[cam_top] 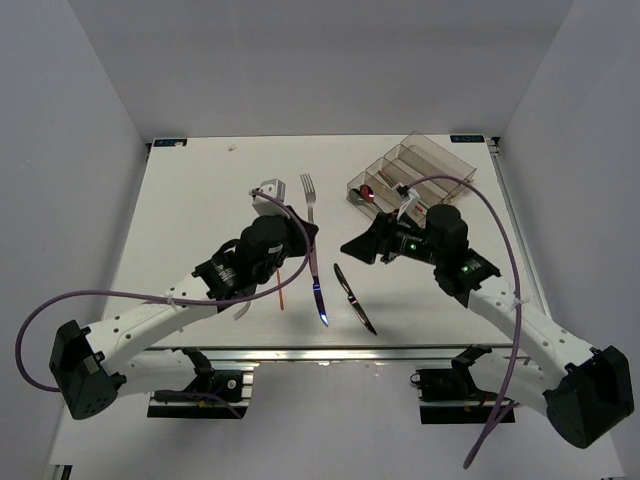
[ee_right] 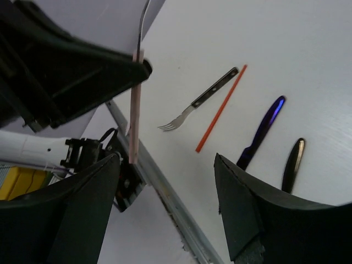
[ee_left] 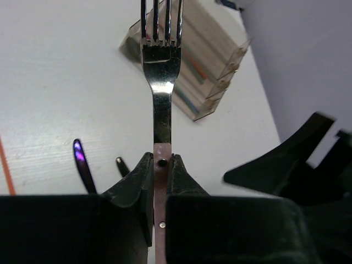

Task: Sort the eating utensils into containers

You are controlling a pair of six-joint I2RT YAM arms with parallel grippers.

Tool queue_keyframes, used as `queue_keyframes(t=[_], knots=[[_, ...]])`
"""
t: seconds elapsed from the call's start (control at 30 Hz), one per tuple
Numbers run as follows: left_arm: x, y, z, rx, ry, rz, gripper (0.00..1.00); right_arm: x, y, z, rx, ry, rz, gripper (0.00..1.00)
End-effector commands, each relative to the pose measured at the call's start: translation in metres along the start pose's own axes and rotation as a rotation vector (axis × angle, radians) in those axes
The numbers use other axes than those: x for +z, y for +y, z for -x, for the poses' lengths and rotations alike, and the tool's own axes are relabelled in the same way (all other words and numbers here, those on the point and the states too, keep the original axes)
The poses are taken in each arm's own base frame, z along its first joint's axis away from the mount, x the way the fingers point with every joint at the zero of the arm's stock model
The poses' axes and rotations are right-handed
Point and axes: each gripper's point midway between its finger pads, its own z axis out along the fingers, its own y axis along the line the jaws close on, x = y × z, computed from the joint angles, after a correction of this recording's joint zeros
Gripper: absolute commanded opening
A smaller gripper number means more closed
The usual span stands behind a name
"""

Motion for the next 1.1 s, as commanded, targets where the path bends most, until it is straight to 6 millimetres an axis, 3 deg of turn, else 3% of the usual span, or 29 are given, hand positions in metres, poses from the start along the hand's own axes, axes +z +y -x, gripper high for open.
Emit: queue_keyframes(t=[0.0,0.37,0.57,0.67,0.77,0.8,0.83,0.87,0.9,0.93,0.97,1.0,1.03,1.07], knots=[[-0.007,-0.047,0.04,0.0,-0.096,-0.164,0.0,-0.002,0.037,0.011,-0.021,-0.102,0.125,0.74],[0.012,-0.072,0.039,-0.106,-0.085,-0.223,0.0,0.024,0.05,0.002,-0.073,-0.125,0.068,0.6],[0.012,-0.079,0.041,-0.136,-0.087,-0.254,0.0,0.044,0.035,-0.001,-0.105,-0.104,-0.025,0.46],[0.013,-0.078,0.036,-0.143,-0.074,-0.25,0.0,0.047,0.033,0.008,-0.139,-0.134,-0.049,0.33],[0.016,-0.071,0.034,-0.149,-0.08,-0.219,0.0,0.05,0.037,0.015,-0.193,-0.135,-0.04,0.0],[0.017,-0.068,0.033,-0.145,-0.078,-0.202,0.02,0.051,0.035,0.014,-0.242,-0.122,-0.047,0.0],[0.019,-0.063,0.036,-0.145,-0.095,-0.172,0.11,0.05,0.033,0.02,-0.276,-0.13,-0.069,0.0],[0.02,-0.059,0.039,-0.143,-0.107,-0.147,0.26,0.05,0.02,0.013,-0.296,-0.088,-0.116,0.0],[0.019,-0.054,0.041,-0.134,-0.104,-0.103,0.76,0.047,0.006,0.018,-0.354,-0.082,-0.155,0.0],[0.019,-0.042,0.052,-0.138,-0.15,-0.031,0.97,0.044,-0.002,0.017,-0.383,-0.06,-0.163,0.0],[0.018,-0.027,0.05,-0.111,-0.139,0.05,0.98,0.039,-0.015,0.015,-0.404,-0.024,-0.201,0.0],[0.012,-0.025,0.072,-0.124,-0.183,0.098,0.98,0.032,-0.034,0.025,-0.471,-0.016,-0.238,0.0],[0.009,-0.008,0.087,-0.137,-0.238,0.199,0.98,0.028,-0.044,0.034,-0.509,-0.013,-0.261,0.0],[0.003,0.011,0.086,-0.1,-0.215,0.287,0.98,0.02,-0.06,0.033,-0.528,0.034,-0.303,0.0]])
